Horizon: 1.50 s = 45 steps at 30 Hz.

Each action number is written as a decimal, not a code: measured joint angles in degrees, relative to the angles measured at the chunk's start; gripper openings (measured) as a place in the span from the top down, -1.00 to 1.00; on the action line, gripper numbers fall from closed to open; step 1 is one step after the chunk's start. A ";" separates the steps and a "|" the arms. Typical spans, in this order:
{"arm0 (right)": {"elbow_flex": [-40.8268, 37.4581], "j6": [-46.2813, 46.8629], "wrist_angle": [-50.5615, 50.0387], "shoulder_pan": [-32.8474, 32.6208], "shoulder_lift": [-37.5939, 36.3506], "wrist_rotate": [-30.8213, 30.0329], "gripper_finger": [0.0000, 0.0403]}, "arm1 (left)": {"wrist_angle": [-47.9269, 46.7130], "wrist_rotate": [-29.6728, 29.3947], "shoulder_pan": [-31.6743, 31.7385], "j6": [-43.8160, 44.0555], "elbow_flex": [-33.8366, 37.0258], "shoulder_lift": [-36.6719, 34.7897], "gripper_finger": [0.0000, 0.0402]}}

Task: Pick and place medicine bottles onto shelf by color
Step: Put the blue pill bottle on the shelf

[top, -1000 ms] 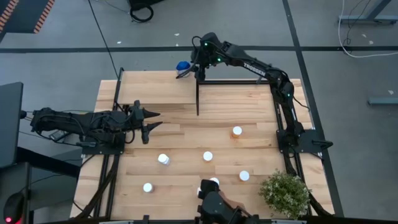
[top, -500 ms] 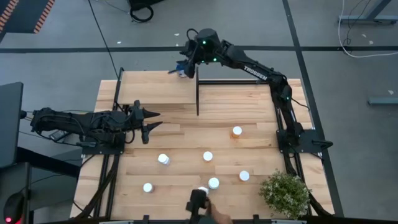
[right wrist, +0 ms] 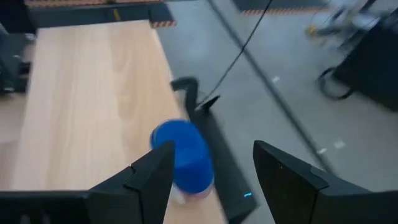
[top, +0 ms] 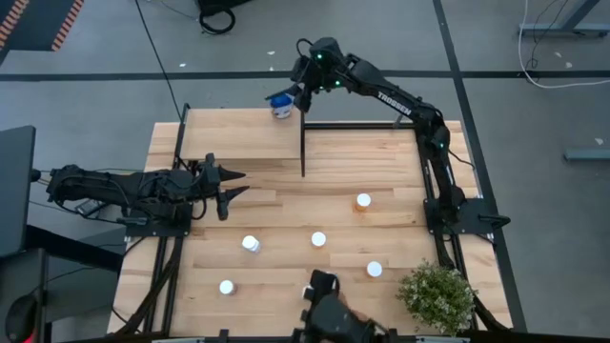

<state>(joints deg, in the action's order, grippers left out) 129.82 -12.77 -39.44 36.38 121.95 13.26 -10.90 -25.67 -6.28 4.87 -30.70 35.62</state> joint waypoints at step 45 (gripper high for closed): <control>-6.63 1.69 9.85 1.73 3.85 -5.49 -0.12 | 2.89 -0.02 0.11 -3.18 0.02 -0.02 0.13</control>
<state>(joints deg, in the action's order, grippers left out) 123.20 -11.08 -29.60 38.11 125.80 7.77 -8.01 -25.69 -6.17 1.69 -30.68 35.59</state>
